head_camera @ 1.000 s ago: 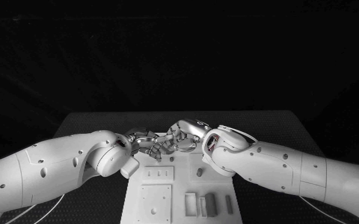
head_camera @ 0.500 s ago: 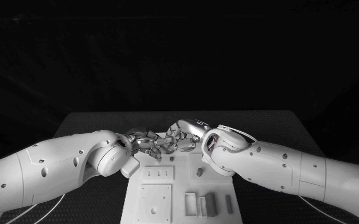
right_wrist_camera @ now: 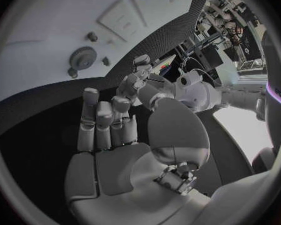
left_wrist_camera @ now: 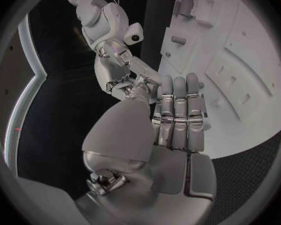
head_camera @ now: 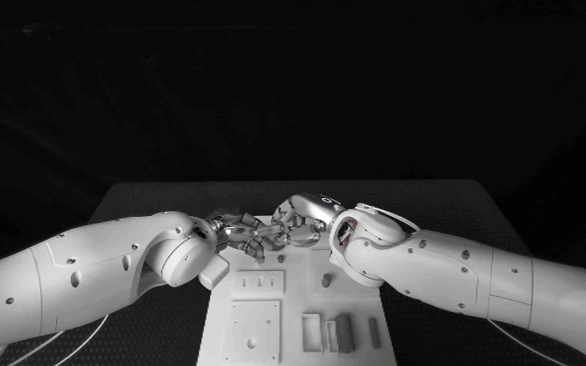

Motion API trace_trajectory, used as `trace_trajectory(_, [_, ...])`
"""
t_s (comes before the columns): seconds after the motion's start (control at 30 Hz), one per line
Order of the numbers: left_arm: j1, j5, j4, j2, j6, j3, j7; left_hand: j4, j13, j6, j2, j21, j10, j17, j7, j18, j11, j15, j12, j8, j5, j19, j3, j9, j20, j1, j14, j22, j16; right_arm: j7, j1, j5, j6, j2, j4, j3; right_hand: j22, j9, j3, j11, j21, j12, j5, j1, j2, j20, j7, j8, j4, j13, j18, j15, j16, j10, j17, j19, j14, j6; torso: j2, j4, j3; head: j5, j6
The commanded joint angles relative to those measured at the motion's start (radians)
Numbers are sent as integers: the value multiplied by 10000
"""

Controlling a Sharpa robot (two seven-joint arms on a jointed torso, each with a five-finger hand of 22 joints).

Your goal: Assemble the parts on the task board

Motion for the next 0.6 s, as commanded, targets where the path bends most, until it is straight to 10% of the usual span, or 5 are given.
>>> trace_trajectory(0.03, [17,82,60,75,63,29,189,1,32,88,42,-68,62,-16,9,85,-15,-20,-84,-57,73,43,103,10,-48,200,24,18,70,174,-16,-68,199,78,73,-8,180,16,8,-8,31,42,-3,-91,24,-16,135,69,53,13,87,-76,59,20,13,45,-25,230,6,-2,-1,2,-2])
trace_trajectory(0.6, [15,591,149,29,231,29,132,-17,221,207,190,-209,162,-50,-31,33,-28,-23,-275,-138,532,7,693,46,-54,980,-1,104,163,182,-23,-68,252,124,-46,-13,178,19,14,-9,33,44,-3,-94,23,-18,134,63,49,17,87,-78,61,16,13,43,-29,231,0,-2,-10,15,0])
